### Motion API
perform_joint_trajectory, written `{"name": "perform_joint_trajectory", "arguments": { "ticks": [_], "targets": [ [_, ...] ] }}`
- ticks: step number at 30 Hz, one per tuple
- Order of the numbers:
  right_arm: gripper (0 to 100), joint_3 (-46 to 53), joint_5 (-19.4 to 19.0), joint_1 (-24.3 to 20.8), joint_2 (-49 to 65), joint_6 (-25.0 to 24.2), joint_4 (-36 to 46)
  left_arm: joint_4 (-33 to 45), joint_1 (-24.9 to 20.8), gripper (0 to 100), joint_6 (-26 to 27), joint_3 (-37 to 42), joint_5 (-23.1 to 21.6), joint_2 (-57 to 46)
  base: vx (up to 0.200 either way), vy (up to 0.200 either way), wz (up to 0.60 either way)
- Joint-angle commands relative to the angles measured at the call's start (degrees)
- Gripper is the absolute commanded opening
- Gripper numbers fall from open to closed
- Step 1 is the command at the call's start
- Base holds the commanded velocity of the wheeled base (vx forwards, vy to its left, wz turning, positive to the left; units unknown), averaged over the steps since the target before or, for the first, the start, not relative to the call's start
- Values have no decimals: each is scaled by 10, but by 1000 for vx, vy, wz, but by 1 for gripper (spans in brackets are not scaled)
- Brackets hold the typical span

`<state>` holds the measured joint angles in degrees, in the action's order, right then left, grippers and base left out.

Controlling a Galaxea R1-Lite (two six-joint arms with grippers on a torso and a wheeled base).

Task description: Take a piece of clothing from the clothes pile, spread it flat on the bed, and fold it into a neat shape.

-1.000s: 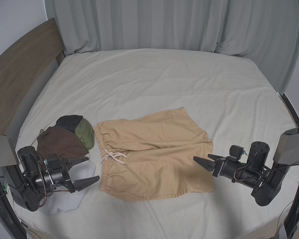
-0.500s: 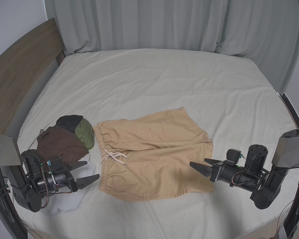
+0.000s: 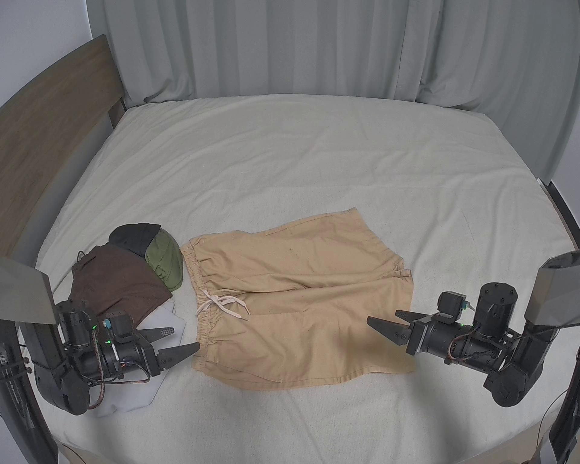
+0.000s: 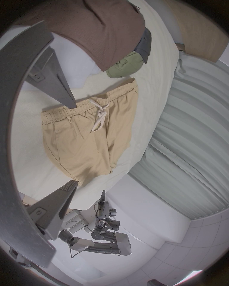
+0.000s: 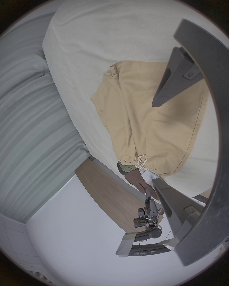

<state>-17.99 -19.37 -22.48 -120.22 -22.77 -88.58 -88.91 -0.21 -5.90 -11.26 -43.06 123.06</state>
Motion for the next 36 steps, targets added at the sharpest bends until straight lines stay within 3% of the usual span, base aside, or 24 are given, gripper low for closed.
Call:
{"name": "perform_joint_trajectory", "arguments": {
  "ticks": [1,20,30,36],
  "targets": [
    [100,0,-1,1,-3,0,0,0,3,100,-2,-6,0,40,0,0,0],
    [100,0,-1,1,-8,0,0,0,2,100,-8,-54,18,153,0,0,0],
    [100,0,-1,2,-8,0,0,0,-2,100,-92,-74,31,171,0,0,0],
    [100,0,0,2,-8,0,0,0,-7,100,-101,-88,50,197,0,0,0]
  ]
}}
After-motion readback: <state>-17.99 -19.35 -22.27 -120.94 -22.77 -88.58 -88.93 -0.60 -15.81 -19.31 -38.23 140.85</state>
